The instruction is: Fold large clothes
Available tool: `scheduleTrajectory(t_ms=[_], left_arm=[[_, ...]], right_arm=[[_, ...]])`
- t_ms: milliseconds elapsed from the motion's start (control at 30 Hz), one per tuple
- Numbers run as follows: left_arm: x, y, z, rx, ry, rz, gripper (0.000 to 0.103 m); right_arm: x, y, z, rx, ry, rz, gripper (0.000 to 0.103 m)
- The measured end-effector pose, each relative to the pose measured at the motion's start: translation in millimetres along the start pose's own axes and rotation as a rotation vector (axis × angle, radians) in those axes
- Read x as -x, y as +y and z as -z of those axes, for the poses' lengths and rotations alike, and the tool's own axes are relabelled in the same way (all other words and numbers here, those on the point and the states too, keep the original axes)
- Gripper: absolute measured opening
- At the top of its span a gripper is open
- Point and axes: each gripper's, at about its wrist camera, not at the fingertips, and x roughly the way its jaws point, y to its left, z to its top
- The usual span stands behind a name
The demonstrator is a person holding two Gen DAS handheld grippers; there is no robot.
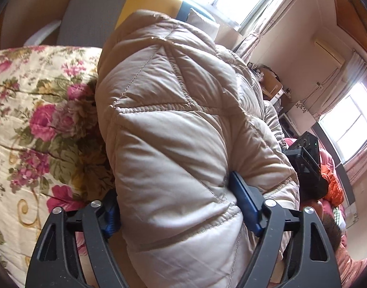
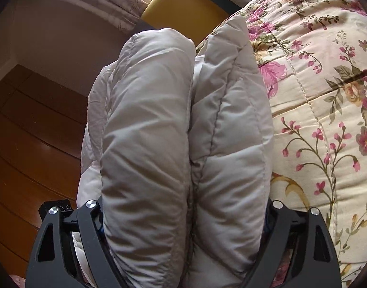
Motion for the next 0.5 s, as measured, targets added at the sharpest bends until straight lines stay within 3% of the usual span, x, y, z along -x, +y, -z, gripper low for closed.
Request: scheduleTrajectory(t_ms=[167, 500], left_arm=[[17.7, 3.6, -4.8, -0.059, -0.076, -0.053, 0.071], [73.5, 43.0, -3.0, -0.035, -0.185, -0.185, 0.070]], right_arm=[[-0.4, 7.3, 12.6, -0.008, -0.021, -0.059, 0.085], [-55.9, 43.7, 27.3, 0.006, 0.034, -0.188, 0.084]])
